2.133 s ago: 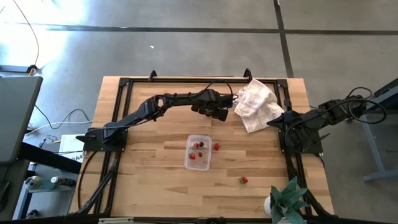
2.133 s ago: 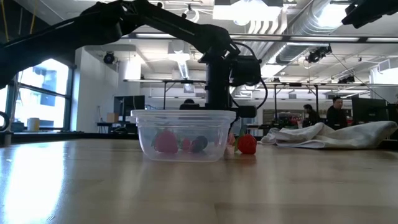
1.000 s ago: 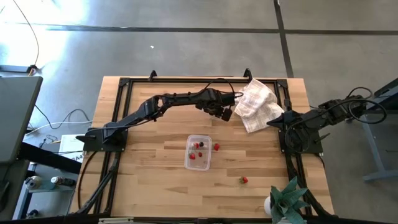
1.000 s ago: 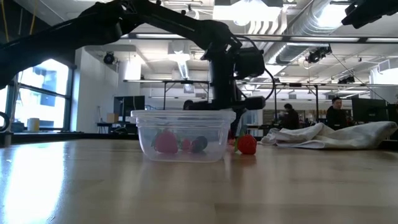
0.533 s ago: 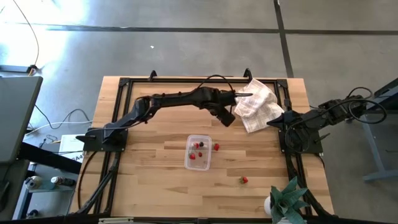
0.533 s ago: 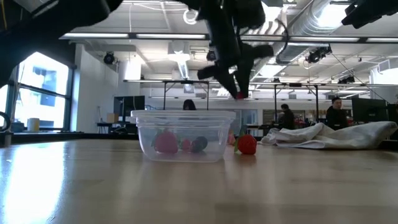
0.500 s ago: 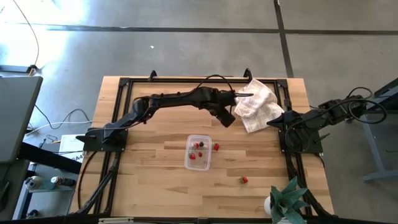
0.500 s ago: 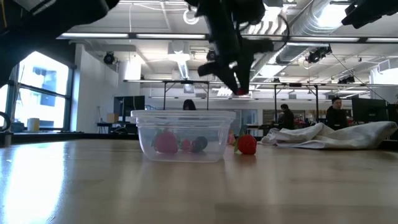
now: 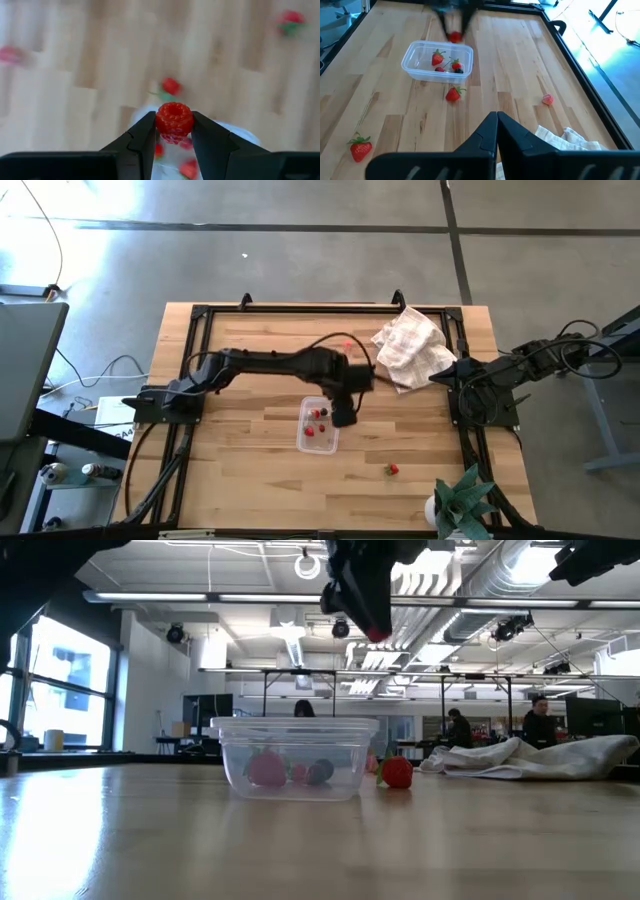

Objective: Pick and placing Produce into tupperware
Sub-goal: Put the red raspberry into the transparent container

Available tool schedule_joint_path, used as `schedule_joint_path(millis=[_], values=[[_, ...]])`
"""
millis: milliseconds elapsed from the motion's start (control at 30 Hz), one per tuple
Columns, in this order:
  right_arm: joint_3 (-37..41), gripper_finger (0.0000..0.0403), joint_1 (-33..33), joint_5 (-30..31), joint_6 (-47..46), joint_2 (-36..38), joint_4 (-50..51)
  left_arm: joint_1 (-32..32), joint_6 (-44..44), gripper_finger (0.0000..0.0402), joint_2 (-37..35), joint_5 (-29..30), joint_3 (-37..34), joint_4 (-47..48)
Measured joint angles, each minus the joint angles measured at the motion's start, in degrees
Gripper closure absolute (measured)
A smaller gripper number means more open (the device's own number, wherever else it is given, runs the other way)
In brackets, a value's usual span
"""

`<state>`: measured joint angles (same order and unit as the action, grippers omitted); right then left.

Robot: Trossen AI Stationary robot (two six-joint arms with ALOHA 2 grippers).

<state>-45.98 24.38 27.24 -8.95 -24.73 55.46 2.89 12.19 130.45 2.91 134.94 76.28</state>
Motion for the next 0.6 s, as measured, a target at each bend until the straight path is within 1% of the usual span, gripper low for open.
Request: schedule_joint_path(millis=[133, 200, 333, 600], values=[[0.0, 0.0402, 0.0, 0.0, 0.0, 0.0, 0.0, -2.5, -2.2, 0.0294, 0.0, -3.3, 0.0, 2.8], [0.0, 0.0402, 0.0, 0.0, 0.0, 0.0, 0.0, -3.3, -4.3, 0.0294, 0.0, -3.9, 0.0, 4.1], [0.0, 0.0402, 0.0, 0.0, 0.0, 0.0, 0.0, -4.5, -10.4, 0.0294, 0.1, -4.0, 0.0, 5.3], [0.0, 0.0402, 0.0, 0.0, 0.0, 0.0, 0.0, -4.4, -23.7, 0.0294, 1.5, -3.9, 0.1, 5.6]])
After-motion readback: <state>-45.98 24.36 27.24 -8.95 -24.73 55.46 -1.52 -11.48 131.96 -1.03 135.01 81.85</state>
